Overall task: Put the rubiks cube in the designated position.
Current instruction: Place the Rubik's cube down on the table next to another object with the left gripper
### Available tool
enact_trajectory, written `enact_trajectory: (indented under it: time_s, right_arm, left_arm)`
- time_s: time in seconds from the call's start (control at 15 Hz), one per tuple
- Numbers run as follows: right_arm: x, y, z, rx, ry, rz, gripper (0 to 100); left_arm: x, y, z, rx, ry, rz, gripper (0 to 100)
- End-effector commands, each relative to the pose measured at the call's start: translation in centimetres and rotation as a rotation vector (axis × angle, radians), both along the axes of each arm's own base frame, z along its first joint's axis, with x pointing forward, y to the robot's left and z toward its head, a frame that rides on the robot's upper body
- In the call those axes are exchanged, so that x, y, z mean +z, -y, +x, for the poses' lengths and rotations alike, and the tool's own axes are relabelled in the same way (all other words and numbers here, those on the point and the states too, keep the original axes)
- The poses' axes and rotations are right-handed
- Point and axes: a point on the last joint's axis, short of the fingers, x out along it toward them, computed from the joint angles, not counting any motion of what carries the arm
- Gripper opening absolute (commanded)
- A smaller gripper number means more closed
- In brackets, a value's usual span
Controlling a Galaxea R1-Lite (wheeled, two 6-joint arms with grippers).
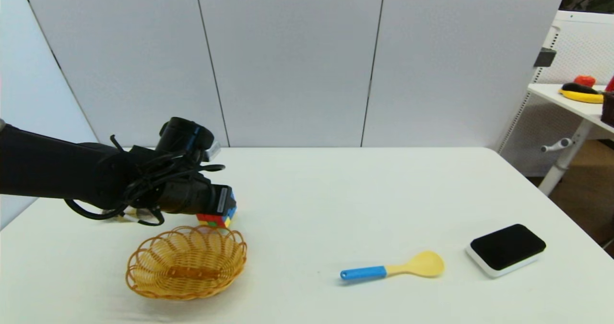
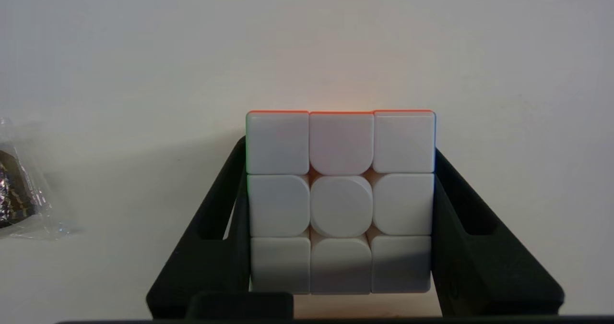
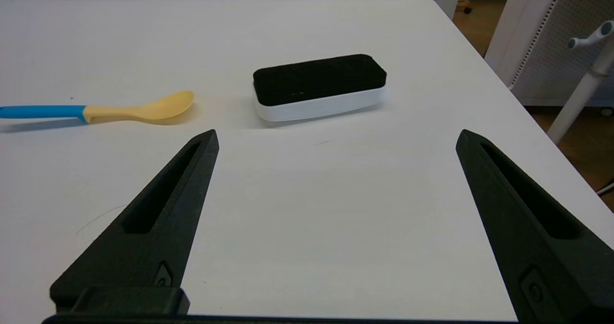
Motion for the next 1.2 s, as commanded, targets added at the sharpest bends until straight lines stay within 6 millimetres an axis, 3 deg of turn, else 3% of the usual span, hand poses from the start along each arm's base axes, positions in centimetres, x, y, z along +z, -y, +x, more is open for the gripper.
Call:
enact_trajectory:
  time_s: [0.07,0.53,0.6,1.0,1.2]
  right_arm:
    - [0.0,0.0,0.0,0.001,-0.002,0.0,100]
    - [0.0,0.0,0.0,0.001,-0.002,0.0,100]
    - [0.0,0.0,0.0,0.001,-0.002,0.0,100]
    - [0.0,0.0,0.0,0.001,-0.002,0.002,100]
    - [0.0,0.0,0.0,0.001,-0.002,0.0,100]
  left_arm:
    - [-0.2,0.1,0.0,-0.001,-0.008,0.003,0]
    - [-0.3,0.1,0.0,-0.001,-0.012,0.005,0]
    - [-0.4,0.1,0.1,0.0,-0.012,0.004,100]
    - [0.4,0.2,0.3,-0.001,0.017,-0.006,100]
    - [4.5,-0.4,-0.6,0.037,0.154,-0.01,100]
